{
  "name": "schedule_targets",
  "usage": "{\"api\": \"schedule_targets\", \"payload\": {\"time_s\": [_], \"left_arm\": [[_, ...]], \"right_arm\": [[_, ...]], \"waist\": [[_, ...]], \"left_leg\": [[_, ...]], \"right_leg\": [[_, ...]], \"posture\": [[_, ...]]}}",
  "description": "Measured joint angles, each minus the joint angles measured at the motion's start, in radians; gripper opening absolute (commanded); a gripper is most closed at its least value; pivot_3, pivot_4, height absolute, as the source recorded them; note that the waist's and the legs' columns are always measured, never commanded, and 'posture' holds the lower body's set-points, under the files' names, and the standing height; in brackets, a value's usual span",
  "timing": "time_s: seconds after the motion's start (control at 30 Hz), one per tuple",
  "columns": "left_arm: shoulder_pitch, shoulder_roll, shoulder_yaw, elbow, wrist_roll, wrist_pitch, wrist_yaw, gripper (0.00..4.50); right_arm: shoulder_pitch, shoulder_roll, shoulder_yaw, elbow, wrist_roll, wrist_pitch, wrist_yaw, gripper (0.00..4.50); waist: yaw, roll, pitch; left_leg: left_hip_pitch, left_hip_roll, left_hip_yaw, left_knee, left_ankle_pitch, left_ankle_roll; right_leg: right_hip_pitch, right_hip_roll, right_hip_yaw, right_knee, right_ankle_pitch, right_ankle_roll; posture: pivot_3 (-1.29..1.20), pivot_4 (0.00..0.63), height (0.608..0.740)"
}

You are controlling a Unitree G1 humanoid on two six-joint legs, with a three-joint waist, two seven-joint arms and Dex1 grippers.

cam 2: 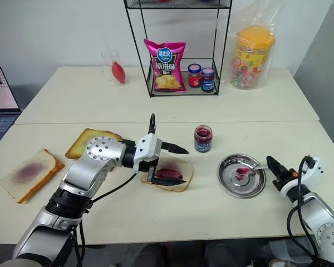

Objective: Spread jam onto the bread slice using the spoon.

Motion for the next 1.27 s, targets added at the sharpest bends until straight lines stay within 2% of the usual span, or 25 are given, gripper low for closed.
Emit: {"api": "schedule_targets", "payload": {"time_s": [0.1,0.23,0.37,0.43,0.6,0.8,0.93,1.03,1.13,1.27], "left_arm": [[0.014,0.000,0.000,-0.010,-0.001,0.008,0.004,4.50],[0.022,0.002,0.002,-0.016,-0.003,0.013,0.008,4.50],[0.028,0.012,0.006,-0.022,-0.005,0.016,0.008,4.50],[0.028,0.015,0.008,-0.024,-0.005,0.017,0.010,4.50],[0.028,0.034,0.036,-0.024,-0.013,0.037,0.023,4.50],[0.021,0.148,0.187,0.023,-0.062,0.157,0.057,4.50],[0.037,0.249,0.252,0.060,-0.061,0.193,0.072,4.50],[0.151,0.363,0.330,0.060,-0.058,0.215,0.071,4.50],[0.282,0.409,0.403,0.026,-0.081,0.259,0.062,4.50],[0.401,0.419,0.465,-0.031,-0.113,0.295,0.069,4.50]], "right_arm": [[-0.004,0.007,-0.015,0.001,0.002,0.000,-0.003,2.68],[-0.014,0.021,-0.033,0.003,0.016,0.000,-0.021,3.34],[-0.015,0.018,-0.053,0.003,0.017,0.005,-0.027,4.26],[-0.014,0.005,-0.056,0.003,0.014,0.014,-0.022,4.49],[-0.003,-0.045,-0.057,0.001,-0.026,0.035,-0.001,4.49],[0.090,-0.285,-0.103,-0.040,-0.153,0.074,0.151,4.49],[0.111,-0.458,-0.104,-0.133,-0.211,0.108,0.320,4.49],[0.197,-0.599,-0.123,-0.220,-0.183,0.184,0.538,4.49],[0.260,-0.670,-0.149,-0.311,-0.148,0.247,0.727,4.49],[0.246,-0.676,-0.108,-0.364,-0.170,0.254,0.806,4.49]], "waist": [[0.003,0.000,0.000],[0.005,0.000,0.000],[0.005,0.000,0.000],[0.005,0.000,0.000],[0.005,0.000,0.000],[0.002,0.002,0.001],[0.000,0.003,0.001],[0.000,0.003,0.001],[0.009,0.000,0.001],[0.025,-0.006,0.002]], "left_leg": [[0.000,0.000,0.000,0.000,0.000,0.000],[0.000,0.000,0.000,0.000,0.000,0.000],[0.000,0.000,0.000,0.000,0.000,0.000],[0.000,0.000,0.000,0.000,0.000,0.000],[0.000,0.000,0.000,0.000,0.000,0.000],[0.000,0.000,0.001,0.000,0.000,0.000],[0.001,0.001,0.000,0.000,0.000,0.000],[0.001,0.002,0.001,-0.001,0.000,0.000],[-0.001,0.001,-0.001,-0.001,0.000,0.000],[-0.001,0.001,-0.001,0.001,0.000,0.000]], "right_leg": [[0.000,0.000,0.000,0.000,0.000,0.000],[0.000,0.000,0.000,0.000,0.000,0.000],[0.000,0.000,0.000,0.000,0.000,0.000],[0.000,0.000,0.000,0.000,0.000,0.000],[0.000,0.000,0.000,0.000,0.000,0.000],[-0.001,0.000,0.000,0.000,0.000,0.001],[0.000,0.001,0.000,0.000,0.000,0.001],[-0.001,0.000,0.000,-0.001,-0.001,0.000],[0.000,-0.001,-0.002,-0.002,-0.002,0.000],[0.000,-0.003,-0.002,-0.003,-0.001,0.002]], "posture": [[0.00,0.150,0.740],[0.00,0.150,0.740],[0.00,0.150,0.740],[0.00,0.150,0.740],[0.00,0.150,0.740],[0.00,0.150,0.740],[0.00,0.150,0.740],[0.00,0.150,0.740],[0.00,0.150,0.740],[0.00,0.150,0.740]]}}
